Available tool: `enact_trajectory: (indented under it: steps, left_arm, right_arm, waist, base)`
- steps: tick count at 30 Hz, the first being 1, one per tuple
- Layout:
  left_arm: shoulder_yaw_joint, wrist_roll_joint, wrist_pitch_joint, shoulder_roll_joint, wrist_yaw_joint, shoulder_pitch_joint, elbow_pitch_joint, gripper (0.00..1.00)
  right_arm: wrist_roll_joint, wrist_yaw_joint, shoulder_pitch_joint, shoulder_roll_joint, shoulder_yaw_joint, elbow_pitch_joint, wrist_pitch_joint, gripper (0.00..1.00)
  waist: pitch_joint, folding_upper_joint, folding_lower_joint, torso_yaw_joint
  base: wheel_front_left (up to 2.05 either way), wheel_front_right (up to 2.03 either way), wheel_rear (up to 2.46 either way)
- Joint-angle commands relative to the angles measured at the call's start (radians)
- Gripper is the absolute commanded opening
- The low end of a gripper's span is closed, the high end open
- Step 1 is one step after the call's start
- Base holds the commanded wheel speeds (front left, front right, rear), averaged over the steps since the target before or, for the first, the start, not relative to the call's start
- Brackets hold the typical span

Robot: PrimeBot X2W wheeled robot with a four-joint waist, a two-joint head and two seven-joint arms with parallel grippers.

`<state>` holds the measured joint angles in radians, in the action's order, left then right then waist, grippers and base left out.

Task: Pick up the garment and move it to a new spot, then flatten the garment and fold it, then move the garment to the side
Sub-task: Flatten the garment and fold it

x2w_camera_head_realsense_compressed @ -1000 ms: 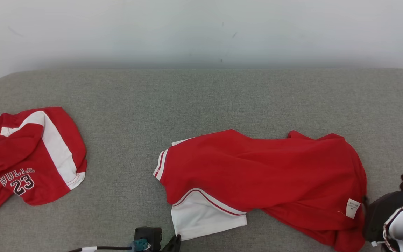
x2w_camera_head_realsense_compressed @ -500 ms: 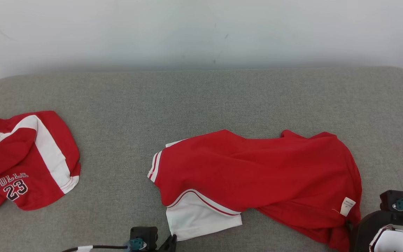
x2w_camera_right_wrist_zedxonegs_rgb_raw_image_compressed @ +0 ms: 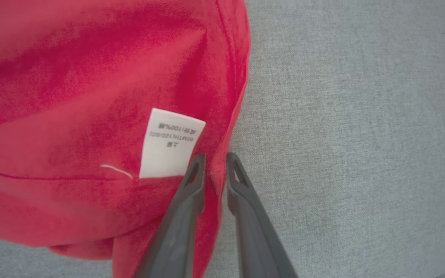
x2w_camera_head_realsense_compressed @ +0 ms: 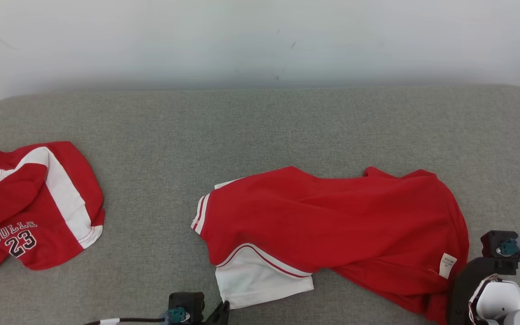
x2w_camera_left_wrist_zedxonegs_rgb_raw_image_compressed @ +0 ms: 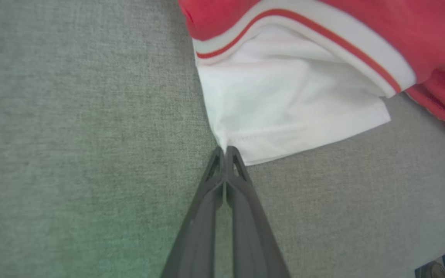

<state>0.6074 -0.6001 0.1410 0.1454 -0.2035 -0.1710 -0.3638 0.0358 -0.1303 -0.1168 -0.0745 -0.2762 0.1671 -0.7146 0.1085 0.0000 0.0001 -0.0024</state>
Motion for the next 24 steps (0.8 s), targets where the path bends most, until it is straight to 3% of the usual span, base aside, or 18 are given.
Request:
enact_trajectory:
  steps: [1,9,14,17,22,24]
  left_arm:
    - [0.003,-0.003,0.000,0.001,-0.002,-0.006,-0.005,0.00]
    - [0.001,-0.012,-0.004,0.004,-0.006,0.001,-0.009,0.00]
    - [0.005,-0.016,-0.002,0.004,-0.005,0.003,-0.010,0.00]
    - [0.007,-0.018,-0.001,0.004,-0.004,0.002,-0.011,0.00]
    - [-0.019,-0.032,-0.084,-0.008,0.023,-0.014,0.029,0.00]
    - [-0.050,-0.061,-0.142,-0.019,0.048,-0.019,0.057,0.00]
  right_arm:
    - [0.014,-0.001,0.009,-0.001,-0.006,-0.005,-0.012,0.29]
    - [0.012,-0.001,0.034,0.009,-0.001,-0.055,-0.033,0.31]
    - [0.005,-0.001,0.040,0.014,-0.001,-0.069,-0.057,0.18]
    - [0.000,-0.001,0.046,0.015,0.005,-0.075,-0.059,0.00]
    - [-0.023,-0.001,0.024,0.015,0.016,-0.103,-0.010,0.00]
    - [-0.084,-0.001,0.002,0.017,0.014,-0.123,0.036,0.00]
  waist:
    - [-0.001,0.0000,-0.0001,0.003]
    - [-0.007,0.0000,-0.0001,0.001]
    - [-0.013,0.0000,-0.0001,-0.002]
    - [-0.015,0.0000,-0.0001,-0.001]
    - [-0.022,0.0000,-0.0001,0.002]
    - [-0.028,0.0000,-0.0001,0.003]
  base:
    - [0.00,0.00,0.00]
    - [0.00,0.00,0.00]
    - [0.00,0.00,0.00]
    - [0.00,0.00,0.00]
    - [0.00,0.00,0.00]
    - [0.00,0.00,0.00]
